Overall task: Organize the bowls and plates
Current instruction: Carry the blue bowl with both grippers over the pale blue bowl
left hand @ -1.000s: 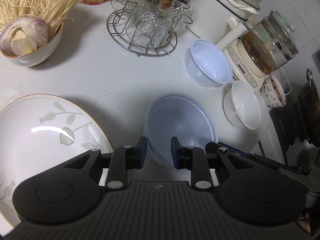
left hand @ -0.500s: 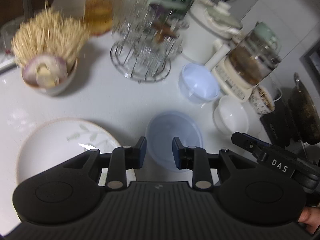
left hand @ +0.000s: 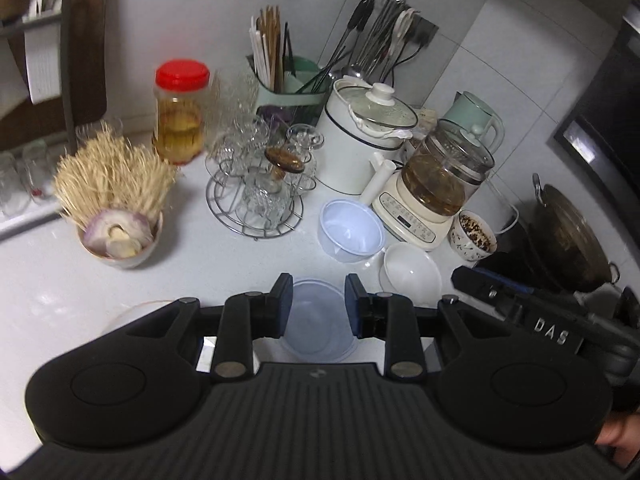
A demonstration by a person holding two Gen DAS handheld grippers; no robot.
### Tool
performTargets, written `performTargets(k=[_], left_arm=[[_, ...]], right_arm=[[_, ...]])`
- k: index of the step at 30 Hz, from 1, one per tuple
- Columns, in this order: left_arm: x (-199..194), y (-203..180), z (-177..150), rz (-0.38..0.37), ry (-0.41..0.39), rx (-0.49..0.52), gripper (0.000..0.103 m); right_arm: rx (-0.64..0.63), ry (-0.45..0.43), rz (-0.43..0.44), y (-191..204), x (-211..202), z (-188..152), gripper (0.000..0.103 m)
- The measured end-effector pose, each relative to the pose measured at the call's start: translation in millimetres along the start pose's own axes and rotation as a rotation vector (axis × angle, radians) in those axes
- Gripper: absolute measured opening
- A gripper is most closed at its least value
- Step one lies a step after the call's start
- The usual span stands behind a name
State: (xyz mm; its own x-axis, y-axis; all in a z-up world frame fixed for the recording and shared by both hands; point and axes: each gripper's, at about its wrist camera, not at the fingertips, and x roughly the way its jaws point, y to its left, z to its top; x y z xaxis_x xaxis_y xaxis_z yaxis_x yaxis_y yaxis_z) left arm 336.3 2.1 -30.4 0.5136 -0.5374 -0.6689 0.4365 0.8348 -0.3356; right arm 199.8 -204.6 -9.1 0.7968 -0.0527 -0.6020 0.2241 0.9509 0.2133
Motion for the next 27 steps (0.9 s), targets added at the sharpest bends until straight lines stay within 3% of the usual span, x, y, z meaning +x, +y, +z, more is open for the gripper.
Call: performTargets(k=[13,27], left_arm=[[-13,17,-16,-0.028,0.039,0.021,0.033],[43,-11,-3,-0.024,0.092,-0.024,0.033]], right_arm=[[0.014,-0.008,-0.067,26,-18,-16,0.025],[0.019,0.032,-0.096,-24,-1,-2,0.025]])
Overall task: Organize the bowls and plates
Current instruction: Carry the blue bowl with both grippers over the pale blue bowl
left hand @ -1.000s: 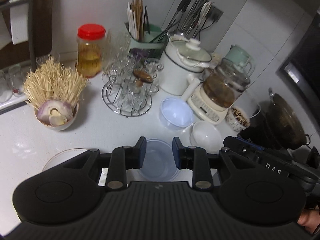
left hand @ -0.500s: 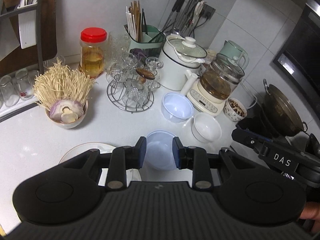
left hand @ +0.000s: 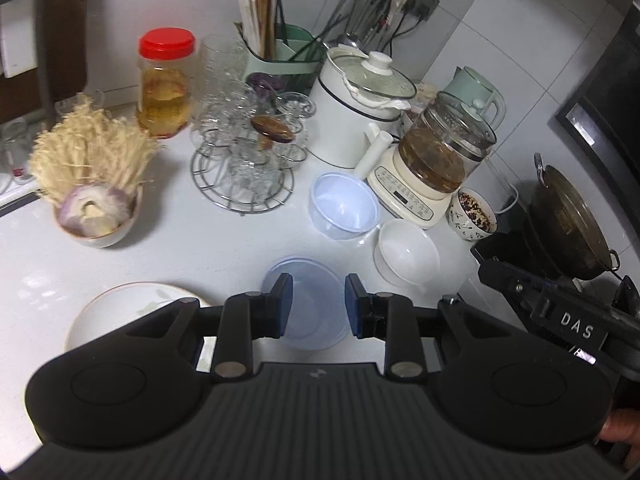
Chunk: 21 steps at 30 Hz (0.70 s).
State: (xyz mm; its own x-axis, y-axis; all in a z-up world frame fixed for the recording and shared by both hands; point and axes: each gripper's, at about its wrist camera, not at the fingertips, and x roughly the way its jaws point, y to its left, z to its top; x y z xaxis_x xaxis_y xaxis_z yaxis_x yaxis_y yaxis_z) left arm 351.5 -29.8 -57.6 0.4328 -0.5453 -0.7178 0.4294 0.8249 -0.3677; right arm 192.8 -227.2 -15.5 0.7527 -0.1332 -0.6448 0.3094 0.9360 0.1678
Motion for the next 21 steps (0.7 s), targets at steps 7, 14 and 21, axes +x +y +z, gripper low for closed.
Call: performTargets(k=[7,14,21], left_arm=[[44,-19,13,0.005,0.016,-0.008,0.039],[85,-22,30,0.047,0.003,-0.093,0.050],[137,-23,45,0.061,0.023,-0.151,0.064]], right_arm=[[0.010,0.027,-0.003,-32,27,13,0.025],[0.016,0.076,0.014,-65,67,33,0.025],[-0.027,0.123,0.076,-86,111,51,0.051]])
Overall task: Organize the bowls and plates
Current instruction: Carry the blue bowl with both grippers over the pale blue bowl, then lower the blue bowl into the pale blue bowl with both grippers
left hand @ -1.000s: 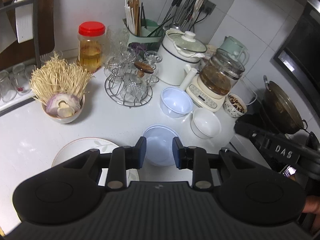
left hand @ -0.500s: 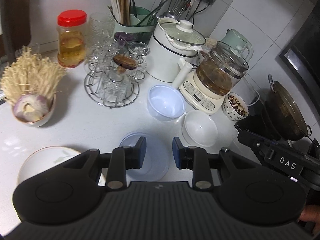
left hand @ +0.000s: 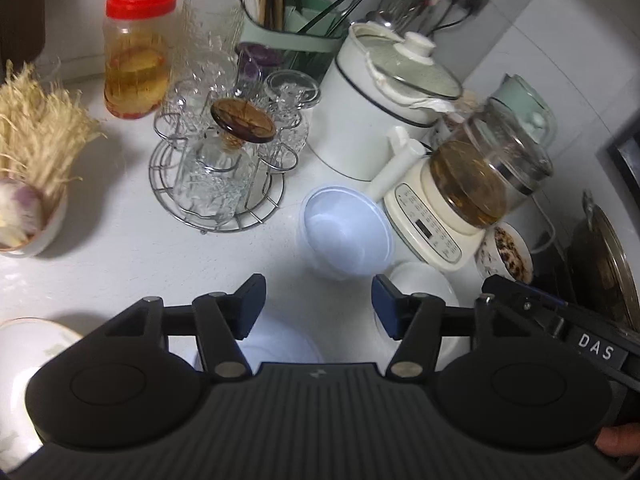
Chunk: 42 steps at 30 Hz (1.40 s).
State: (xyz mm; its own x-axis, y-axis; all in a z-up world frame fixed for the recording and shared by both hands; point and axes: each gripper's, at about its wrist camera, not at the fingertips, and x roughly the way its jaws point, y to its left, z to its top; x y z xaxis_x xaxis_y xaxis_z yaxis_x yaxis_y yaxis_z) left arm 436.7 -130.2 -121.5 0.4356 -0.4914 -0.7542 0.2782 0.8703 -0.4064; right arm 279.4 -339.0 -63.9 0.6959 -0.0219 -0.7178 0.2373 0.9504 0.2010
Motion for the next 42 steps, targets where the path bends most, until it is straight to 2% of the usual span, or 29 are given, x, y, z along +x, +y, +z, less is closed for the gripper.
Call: performTargets(k=[3,6,9,14,17,20,21,25,27,28,33,35,42], left_arm=[[19,-2,6,0.003,0.007,-0.024,0.064],[35,-1,11,0.025,-0.019,-0.068,0.063],[54,4,17,0.018,-0.010,-0.112,0.063],[85,12,20,0.048,0.008,-0.166,0.061],[98,13,19,0.056,0.010,-0.185,0.055],[110,12,19,0.047,0.014,-0.204,0.047],[114,12,19,0.053,0.014,-0.207,0.044],[127,11,21,0.059,0.012,-0.201,0.024],[133,12,24,0.070,0.018,-0.196,0.019],[135,12,26,0.069,0.018,-0.199,0.016],[147,12,30,0.077,0.033,-0.173,0.010],[151,11,30,0.077,0.039,-0.165,0.009],[160,2,33,0.083,0.035,-0.161,0.008]], right_arm=[[0.011,0.039,0.027,-14,24,11,0.051],[0.003,0.067,0.052,-22,48,20,0.051],[-0.009,0.108,0.059,-27,72,26,0.050],[-0.027,0.186,0.090,-35,102,28,0.048],[-0.048,0.224,0.104,-37,121,29,0.043],[-0.070,0.232,0.102,-40,135,30,0.042],[-0.070,0.240,0.107,-43,140,30,0.038],[-0.077,0.255,0.124,-48,157,30,0.036],[-0.074,0.260,0.125,-50,164,30,0.029],[-0.066,0.262,0.132,-52,167,31,0.028],[-0.075,0.275,0.172,-50,176,32,0.024],[-0.070,0.290,0.177,-50,180,32,0.016],[-0.096,0.298,0.183,-52,185,31,0.015]])
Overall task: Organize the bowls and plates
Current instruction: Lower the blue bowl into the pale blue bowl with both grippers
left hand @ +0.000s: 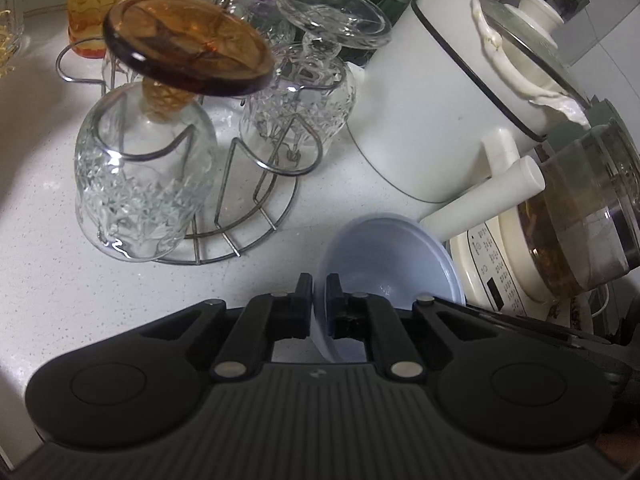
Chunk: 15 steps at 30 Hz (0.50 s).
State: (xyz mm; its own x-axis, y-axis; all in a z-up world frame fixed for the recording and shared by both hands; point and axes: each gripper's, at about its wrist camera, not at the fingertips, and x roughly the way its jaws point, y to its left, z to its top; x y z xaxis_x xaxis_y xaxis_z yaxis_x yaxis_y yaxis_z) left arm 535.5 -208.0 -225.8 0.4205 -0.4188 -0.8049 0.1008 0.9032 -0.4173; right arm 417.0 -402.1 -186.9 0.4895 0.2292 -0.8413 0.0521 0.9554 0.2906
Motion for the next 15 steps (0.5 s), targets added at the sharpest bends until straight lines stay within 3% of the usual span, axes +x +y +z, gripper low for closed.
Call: performTargets(k=[15], left_arm=[[-36,-8,2,0.010,-0.055,-0.005,0.008]], right_arm=[[-0.012,-0.046,0.042,7,-23,4,0.015]])
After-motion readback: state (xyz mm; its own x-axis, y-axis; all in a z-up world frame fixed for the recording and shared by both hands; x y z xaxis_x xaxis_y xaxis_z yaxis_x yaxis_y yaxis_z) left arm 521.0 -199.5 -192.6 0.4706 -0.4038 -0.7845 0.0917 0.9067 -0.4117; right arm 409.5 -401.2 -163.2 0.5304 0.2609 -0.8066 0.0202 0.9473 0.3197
